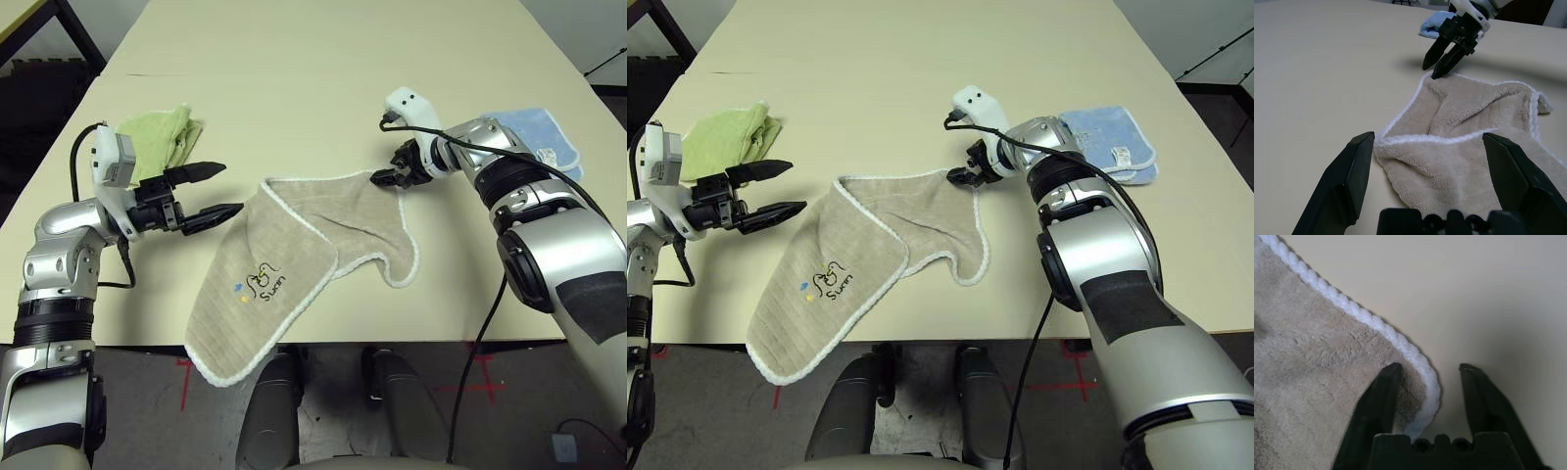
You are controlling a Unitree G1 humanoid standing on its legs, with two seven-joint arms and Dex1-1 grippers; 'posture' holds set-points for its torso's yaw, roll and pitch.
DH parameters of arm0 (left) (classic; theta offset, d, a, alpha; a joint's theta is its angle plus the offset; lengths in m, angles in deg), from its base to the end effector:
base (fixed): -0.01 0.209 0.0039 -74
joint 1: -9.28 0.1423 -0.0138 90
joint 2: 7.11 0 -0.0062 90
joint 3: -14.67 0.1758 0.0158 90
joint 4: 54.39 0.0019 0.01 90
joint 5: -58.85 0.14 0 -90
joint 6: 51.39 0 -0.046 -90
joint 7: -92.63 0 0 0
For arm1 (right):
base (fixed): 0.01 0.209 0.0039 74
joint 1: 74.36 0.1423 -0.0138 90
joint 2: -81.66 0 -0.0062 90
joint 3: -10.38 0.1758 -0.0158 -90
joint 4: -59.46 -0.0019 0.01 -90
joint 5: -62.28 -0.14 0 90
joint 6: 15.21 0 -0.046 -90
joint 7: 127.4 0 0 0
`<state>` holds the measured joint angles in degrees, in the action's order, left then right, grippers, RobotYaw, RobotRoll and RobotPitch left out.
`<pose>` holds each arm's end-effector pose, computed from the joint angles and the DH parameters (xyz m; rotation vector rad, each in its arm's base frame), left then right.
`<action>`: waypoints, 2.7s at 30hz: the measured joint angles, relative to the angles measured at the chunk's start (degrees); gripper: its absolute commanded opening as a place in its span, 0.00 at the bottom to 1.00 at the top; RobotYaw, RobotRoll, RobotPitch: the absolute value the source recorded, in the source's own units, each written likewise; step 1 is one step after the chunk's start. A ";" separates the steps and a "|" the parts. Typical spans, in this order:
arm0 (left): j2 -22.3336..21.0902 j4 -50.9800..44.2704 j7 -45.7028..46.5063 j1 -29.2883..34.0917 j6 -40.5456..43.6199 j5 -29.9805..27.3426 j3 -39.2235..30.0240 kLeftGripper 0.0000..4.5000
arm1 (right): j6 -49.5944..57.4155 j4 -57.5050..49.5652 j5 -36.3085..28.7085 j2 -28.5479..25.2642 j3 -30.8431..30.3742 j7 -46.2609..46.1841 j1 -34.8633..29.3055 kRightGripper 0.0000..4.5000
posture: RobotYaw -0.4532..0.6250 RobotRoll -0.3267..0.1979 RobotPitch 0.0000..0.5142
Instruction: Fold the towel and set it aside.
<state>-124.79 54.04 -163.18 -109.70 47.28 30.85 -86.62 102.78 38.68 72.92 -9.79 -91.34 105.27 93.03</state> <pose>0.2688 0.3110 0.1943 0.2405 -0.0753 -1.0487 0.3755 -0.1555 0.2213 -0.4566 0.6034 0.7553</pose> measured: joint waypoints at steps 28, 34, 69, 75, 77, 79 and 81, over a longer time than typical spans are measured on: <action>0.87 3.46 4.96 -1.58 -2.15 1.19 -1.25 1.00 | -26.40 -5.50 -13.78 -2.44 17.11 -2.43 -6.88 0.02 | 0.48 0.62 0.47; 1.45 4.36 7.74 -2.00 -1.21 1.04 -1.30 1.00 | -31.09 -7.49 -14.98 -2.46 17.60 -2.45 -8.69 0.02 | 0.49 0.62 0.48; 7.54 8.87 12.24 -10.85 1.57 1.57 -0.08 1.00 | -51.50 -10.38 -26.49 2.47 23.77 -3.86 14.84 0.02 | 0.41 0.62 0.39; 8.09 9.35 12.69 -12.40 1.57 1.50 -0.09 1.00 | -51.98 -10.38 -27.60 0.72 24.88 -5.26 19.87 0.02 | 0.40 0.62 0.39; 8.59 9.38 12.72 -13.13 1.57 1.49 -0.09 1.00 | -51.93 -10.48 -27.53 0.53 24.75 -4.76 18.62 0.02 | 0.40 0.62 0.39; 8.69 9.48 12.80 -13.37 1.59 1.42 -0.09 1.00 | -51.44 -10.93 -27.51 0.55 24.44 -4.10 16.90 0.02 | 0.40 0.62 0.39; 8.68 9.50 12.90 -13.78 2.19 1.17 -0.11 1.00 | -50.33 -11.81 -27.51 0.65 23.79 -3.38 14.03 0.02 | 0.41 0.62 0.40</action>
<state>-116.10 63.54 -150.28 -123.48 49.46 32.02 -86.73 52.45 26.87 45.41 -9.14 -67.55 101.89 107.06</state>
